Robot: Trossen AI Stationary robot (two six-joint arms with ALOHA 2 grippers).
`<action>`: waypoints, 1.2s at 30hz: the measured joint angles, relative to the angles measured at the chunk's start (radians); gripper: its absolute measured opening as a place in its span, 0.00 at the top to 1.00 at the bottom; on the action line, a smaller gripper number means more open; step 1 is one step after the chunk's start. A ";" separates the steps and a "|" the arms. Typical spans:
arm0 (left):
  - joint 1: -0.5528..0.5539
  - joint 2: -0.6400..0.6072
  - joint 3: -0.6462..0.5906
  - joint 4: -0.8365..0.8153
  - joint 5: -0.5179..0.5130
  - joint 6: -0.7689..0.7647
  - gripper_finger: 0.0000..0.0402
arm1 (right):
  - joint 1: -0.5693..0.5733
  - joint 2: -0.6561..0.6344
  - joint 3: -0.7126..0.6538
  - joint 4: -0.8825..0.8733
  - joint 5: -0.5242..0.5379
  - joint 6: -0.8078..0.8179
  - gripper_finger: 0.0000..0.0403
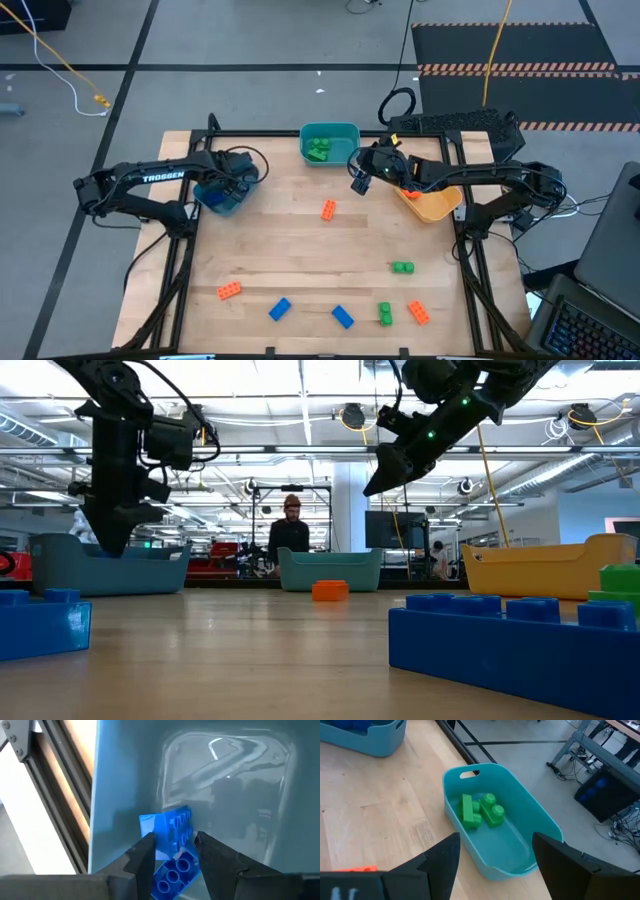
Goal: Sort & place blocks by color
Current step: Put the blue game piece into the blue bin, then put the orange game piece into the yellow bin
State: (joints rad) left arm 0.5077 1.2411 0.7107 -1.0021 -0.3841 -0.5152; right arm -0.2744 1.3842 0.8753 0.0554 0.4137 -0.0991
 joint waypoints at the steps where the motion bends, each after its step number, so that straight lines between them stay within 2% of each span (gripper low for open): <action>1: 0.000 0.000 -0.001 0.000 -0.005 -0.002 0.64 | 0.000 0.000 0.000 0.000 0.000 0.000 0.40; 7: -0.006 0.000 -0.002 0.080 0.008 0.026 0.64 | 0.000 0.000 0.000 0.000 0.000 0.000 0.40; 11: -0.035 -0.001 0.000 0.250 0.105 0.101 0.64 | 0.000 0.000 0.000 0.000 0.000 -0.004 0.40; 14: -0.054 0.001 -0.001 0.318 0.174 0.115 0.64 | 0.000 0.000 0.000 0.000 0.000 -0.009 0.40; 16: -0.059 0.003 -0.004 0.302 0.172 0.114 0.64 | 0.000 0.000 0.000 0.000 0.000 -0.009 0.40; 21: -0.058 0.001 -0.003 0.195 0.064 0.089 0.64 | 0.000 0.000 0.000 0.000 -0.001 -0.014 0.40; 26: -0.058 -0.007 0.000 0.217 0.066 0.109 0.64 | 0.000 0.000 0.000 0.000 -0.001 -0.016 0.40; 32: -0.092 -0.054 0.050 0.395 0.217 0.290 0.64 | 0.000 0.000 0.000 0.001 -0.014 -0.036 0.40; 36: -0.133 -0.086 0.074 0.566 0.368 0.367 0.64 | 0.001 0.000 0.000 -0.021 -0.135 -0.080 0.40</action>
State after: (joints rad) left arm 0.3744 1.1552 0.7843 -0.4361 -0.0158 -0.1485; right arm -0.2729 1.3842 0.8753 0.0342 0.2790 -0.1794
